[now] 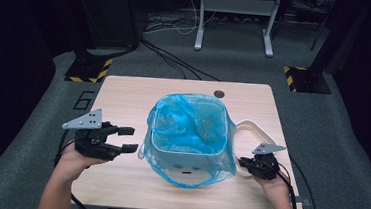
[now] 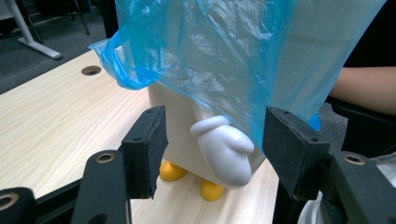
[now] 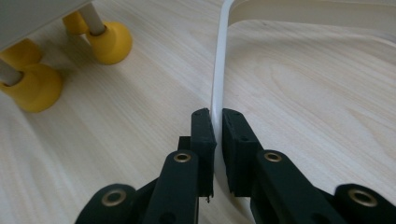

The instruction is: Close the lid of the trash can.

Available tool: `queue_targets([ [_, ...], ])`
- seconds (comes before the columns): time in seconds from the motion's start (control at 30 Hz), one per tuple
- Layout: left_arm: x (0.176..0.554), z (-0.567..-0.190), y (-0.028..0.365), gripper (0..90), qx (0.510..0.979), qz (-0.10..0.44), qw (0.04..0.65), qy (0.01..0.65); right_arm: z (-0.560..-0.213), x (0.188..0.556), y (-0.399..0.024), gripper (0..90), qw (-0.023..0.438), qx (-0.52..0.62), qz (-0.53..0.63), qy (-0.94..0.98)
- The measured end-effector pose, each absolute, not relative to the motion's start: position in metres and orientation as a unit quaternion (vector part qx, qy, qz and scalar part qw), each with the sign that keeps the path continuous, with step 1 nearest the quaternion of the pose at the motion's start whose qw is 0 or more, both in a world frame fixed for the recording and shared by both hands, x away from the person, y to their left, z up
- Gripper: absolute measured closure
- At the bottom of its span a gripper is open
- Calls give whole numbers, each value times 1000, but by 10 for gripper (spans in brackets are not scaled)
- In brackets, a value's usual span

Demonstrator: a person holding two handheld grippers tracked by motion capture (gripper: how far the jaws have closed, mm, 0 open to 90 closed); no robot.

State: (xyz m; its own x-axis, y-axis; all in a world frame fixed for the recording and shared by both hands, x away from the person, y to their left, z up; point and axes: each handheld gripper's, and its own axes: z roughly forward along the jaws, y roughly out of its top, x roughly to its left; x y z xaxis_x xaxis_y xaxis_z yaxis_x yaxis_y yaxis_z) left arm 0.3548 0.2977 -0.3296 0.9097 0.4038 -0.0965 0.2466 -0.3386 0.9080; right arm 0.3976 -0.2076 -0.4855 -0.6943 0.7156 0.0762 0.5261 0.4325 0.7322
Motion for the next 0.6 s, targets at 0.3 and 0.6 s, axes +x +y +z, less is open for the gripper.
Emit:
queue_targets([
  [0.3,355,-330,300,395,817,72,534,207,-477,395,-211,833,111,370,389,836],
  [0.6,355,-328,302,391,822,64,523,214,-452,392,-222,832,111,371,419,821],
])
